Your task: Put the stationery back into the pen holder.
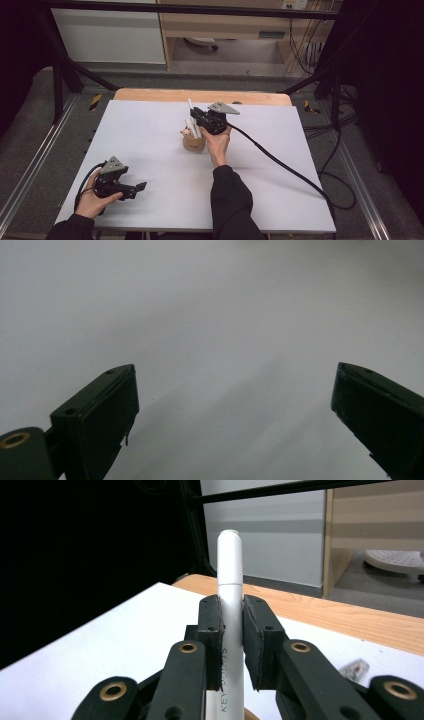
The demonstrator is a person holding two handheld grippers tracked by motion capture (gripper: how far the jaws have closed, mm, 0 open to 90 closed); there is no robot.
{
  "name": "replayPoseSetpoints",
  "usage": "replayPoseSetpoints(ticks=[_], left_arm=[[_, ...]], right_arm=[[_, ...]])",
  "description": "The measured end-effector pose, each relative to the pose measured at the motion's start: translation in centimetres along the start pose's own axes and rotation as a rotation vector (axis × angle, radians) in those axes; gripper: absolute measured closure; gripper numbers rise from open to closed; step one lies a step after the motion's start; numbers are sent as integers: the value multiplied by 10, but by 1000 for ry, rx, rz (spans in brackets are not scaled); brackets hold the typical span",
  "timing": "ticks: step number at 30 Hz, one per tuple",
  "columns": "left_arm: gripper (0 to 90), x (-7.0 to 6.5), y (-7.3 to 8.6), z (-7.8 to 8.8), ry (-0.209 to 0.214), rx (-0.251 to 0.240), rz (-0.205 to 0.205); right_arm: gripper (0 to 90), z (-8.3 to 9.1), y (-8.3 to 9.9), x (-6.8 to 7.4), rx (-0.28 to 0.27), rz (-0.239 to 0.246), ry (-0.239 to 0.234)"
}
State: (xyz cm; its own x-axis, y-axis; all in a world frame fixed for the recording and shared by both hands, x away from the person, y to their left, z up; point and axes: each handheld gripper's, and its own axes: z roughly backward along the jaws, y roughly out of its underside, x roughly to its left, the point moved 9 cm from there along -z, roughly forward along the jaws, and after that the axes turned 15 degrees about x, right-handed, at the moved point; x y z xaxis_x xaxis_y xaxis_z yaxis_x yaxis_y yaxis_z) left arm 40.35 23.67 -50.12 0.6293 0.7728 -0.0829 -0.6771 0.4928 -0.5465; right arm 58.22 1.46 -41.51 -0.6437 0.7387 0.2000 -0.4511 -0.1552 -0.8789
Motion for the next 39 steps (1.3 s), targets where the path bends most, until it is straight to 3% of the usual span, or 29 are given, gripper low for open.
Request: replayPoseSetpoints(ticks=[7, 17, 34, 39], left_arm=[[50, -1, 0, 0, 0, 0, -1], [50, 0, 0, 1, -4, -1, -3], [50, -1, 0, 0, -1, 6, -9], [50, -1, 0, 0, -2, 8, -8]], right_arm=[[790, -2, 10, -1, 9, -7, -6], [790, 4, 17, 0, 11, 19, 3], [783, 14, 31, -1, 134, 73, 23], [710, 22, 31, 2, 168, 92, -1]])
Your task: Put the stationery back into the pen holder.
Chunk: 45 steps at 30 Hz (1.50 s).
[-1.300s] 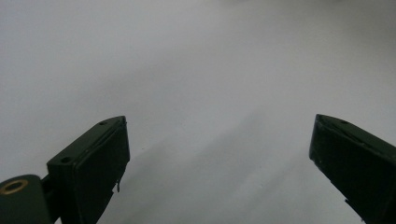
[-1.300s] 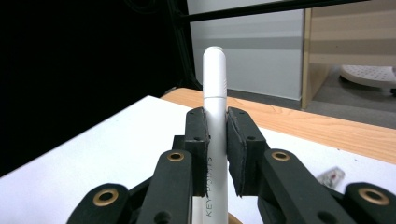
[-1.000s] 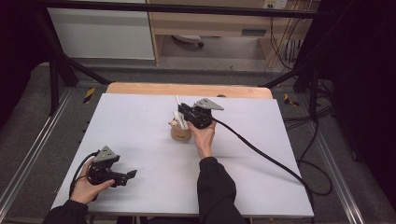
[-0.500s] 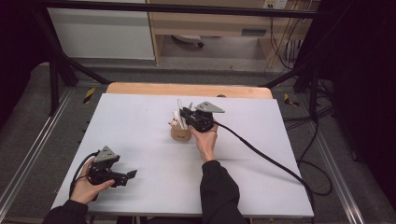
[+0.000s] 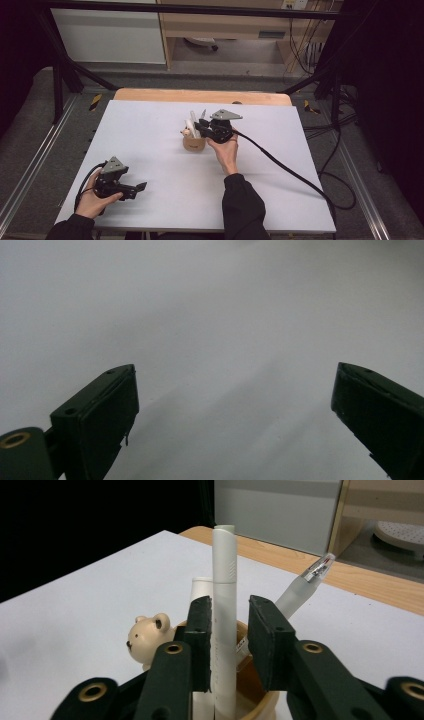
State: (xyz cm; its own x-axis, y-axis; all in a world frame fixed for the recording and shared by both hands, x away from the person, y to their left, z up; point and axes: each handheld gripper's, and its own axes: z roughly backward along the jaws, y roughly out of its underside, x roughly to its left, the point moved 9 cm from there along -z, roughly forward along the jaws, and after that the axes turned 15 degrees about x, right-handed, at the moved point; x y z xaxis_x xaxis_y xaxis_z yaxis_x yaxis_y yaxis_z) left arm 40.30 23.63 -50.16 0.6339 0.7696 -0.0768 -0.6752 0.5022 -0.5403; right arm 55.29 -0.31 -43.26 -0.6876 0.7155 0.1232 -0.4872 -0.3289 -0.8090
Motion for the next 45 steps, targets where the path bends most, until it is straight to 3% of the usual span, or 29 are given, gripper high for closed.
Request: replayPoseSetpoints(ticks=[4, 10, 15, 23, 31, 45], left_arm=[[50, 0, 0, 0, 0, 0, 2], [50, 0, 0, 0, 1, 0, 2], [50, 1, 1, -1, -1, 6, 2], [40, 1, 0, -3, -2, 8, 11], [35, 0, 1, -4, -4, 13, 5], [28, -1, 0, -5, -1, 13, 16]], right_arm=[[638, 11, -1, 2, 21, 8, -12], [429, 28, 3, 6, 101, -8, -29], [266, 46, 7, 4, 127, -20, -24], [61, 76, 28, 0, 217, -30, -10], [7, 99, 62, -7, 282, -28, -1], [6, 124, 131, -21, 320, -23, -34]])
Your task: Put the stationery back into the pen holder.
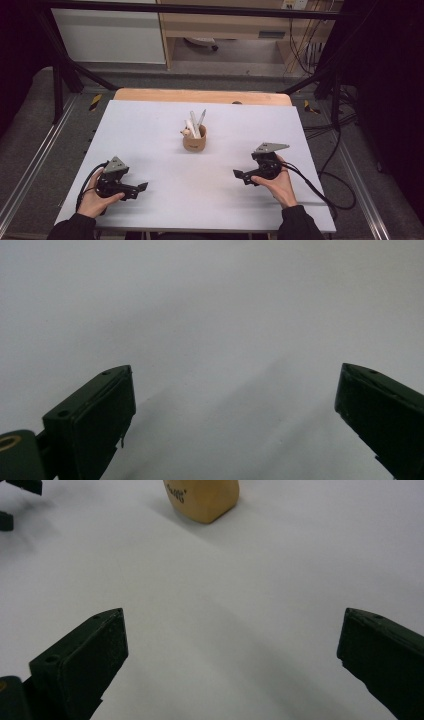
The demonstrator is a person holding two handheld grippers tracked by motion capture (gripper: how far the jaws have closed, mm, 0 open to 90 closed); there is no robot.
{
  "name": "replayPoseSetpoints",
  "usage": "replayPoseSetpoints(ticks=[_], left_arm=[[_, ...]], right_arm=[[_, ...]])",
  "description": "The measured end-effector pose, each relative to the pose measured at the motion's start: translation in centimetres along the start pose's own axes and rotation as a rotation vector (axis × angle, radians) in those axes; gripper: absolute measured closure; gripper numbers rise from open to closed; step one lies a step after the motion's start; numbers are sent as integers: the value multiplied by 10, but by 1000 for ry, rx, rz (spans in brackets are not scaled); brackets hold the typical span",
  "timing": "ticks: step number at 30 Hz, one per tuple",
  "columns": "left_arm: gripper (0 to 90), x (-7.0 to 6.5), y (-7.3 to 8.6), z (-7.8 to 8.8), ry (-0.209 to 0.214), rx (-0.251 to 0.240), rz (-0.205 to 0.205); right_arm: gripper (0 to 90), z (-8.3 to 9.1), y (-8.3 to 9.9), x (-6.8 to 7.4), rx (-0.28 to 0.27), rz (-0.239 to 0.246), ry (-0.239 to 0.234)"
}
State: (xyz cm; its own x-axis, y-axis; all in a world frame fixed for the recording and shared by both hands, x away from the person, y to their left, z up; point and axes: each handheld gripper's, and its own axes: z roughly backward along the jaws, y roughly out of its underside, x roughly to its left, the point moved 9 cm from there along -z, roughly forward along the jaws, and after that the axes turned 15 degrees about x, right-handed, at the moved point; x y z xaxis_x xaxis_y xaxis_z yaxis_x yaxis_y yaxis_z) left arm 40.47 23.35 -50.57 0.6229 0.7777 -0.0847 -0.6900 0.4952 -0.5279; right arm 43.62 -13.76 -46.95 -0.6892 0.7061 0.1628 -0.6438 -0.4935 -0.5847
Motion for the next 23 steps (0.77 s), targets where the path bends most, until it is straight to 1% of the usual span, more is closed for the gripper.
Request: replayPoseSetpoints(ticks=[2, 7, 9, 11, 15, 18, 19, 21, 23], left_arm=[[28, 0, 0, 0, 1, 0, -4], [28, -2, 0, -1, 0, 1, -13], [28, -2, 0, 0, 1, -3, -12], [29, -2, -1, 0, 2, -5, -14], [29, -3, 0, 0, 3, -5, -22], [28, -3, 0, 0, 2, -5, -27], [29, -3, 0, 0, 2, -5, -26], [29, -3, 0, 0, 3, 0, -31], [29, -4, 0, -1, 2, 0, -33]], right_arm=[[6, 0, 10, -3, 6, 3, -3], [6, 3, 34, -13, 22, -30, -1], [6, 5, 42, -16, 23, -27, -3], [6, 7, 48, -17, 21, -37, -7], [6, 9, 62, -23, 36, -30, 9], [6, 12, 66, -25, 25, -41, 5], [6, 12, 66, -26, 23, -42, 12], [6, 12, 67, -24, 31, -45, 4], [6, 12, 67, -24, 27, -42, 3]])
